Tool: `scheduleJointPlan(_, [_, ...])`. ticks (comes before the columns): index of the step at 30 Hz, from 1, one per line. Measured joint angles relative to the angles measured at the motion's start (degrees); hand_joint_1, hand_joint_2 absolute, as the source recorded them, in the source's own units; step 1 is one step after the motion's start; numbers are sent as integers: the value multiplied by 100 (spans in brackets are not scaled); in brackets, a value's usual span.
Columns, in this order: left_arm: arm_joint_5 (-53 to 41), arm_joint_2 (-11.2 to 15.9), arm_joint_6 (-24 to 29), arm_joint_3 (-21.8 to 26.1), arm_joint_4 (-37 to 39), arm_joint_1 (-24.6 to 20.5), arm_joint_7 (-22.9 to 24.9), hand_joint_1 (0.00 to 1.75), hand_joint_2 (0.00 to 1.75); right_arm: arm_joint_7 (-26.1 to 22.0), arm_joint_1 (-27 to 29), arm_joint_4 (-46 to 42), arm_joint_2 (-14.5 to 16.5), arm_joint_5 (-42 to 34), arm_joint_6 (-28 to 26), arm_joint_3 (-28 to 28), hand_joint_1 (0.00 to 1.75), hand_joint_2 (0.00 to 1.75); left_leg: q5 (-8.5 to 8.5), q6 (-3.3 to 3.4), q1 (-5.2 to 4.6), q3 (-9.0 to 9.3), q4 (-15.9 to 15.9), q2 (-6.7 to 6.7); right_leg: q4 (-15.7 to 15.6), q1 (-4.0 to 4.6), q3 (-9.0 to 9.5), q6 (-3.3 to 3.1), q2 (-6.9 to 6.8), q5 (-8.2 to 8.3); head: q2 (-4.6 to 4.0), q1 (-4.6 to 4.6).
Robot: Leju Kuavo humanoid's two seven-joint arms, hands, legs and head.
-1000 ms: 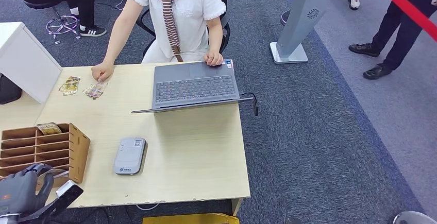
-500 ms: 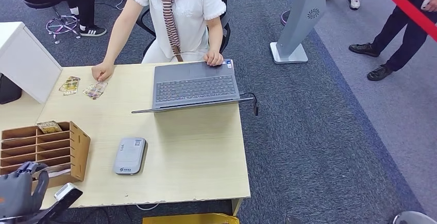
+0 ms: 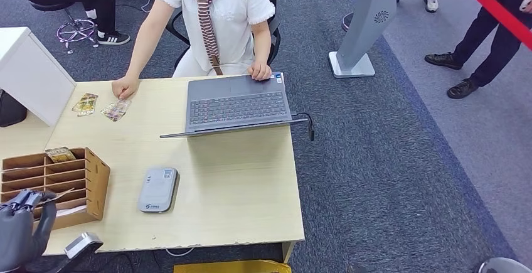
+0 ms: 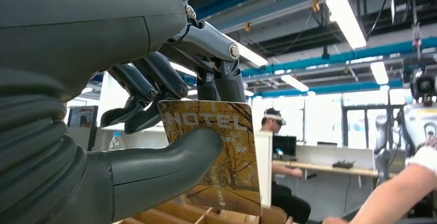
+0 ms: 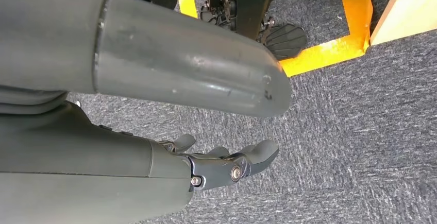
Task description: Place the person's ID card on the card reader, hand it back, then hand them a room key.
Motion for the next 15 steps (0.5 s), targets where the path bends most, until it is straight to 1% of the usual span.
scheduleJointPlan(3, [92,-7,293,0,-123,-172,-83,175,175,-2,-4,0,0,75,9,2,0,0,5,1,0,2,1,-5,0,1,-1,0,-5,1,-1,1])
scheduleJointPlan(5, [194,-27,453,-1,-100,-500,-173,175,175,25,-25,1,1,161,8,14,0,0,15,3,0,-3,1,-19,0,1,1,3,-21,5,-1,3])
scheduleJointPlan(10, [298,-86,597,-9,172,-1316,-301,175,175,75,-114,1,10,293,11,60,0,0,25,2,-1,-2,2,-15,-1,0,0,-4,-29,23,-1,1])
scheduleJointPlan(12, [321,-123,653,-45,458,-1742,-361,175,175,124,-143,1,20,399,16,113,0,0,35,4,-3,-5,4,-24,-1,0,-2,0,-33,27,-1,2])
scheduleJointPlan(15, [347,-194,690,-201,1237,-2674,-458,175,175,228,-250,1,58,559,15,249,0,0,54,4,-4,-16,6,-42,-2,0,-5,4,-46,41,-1,2])
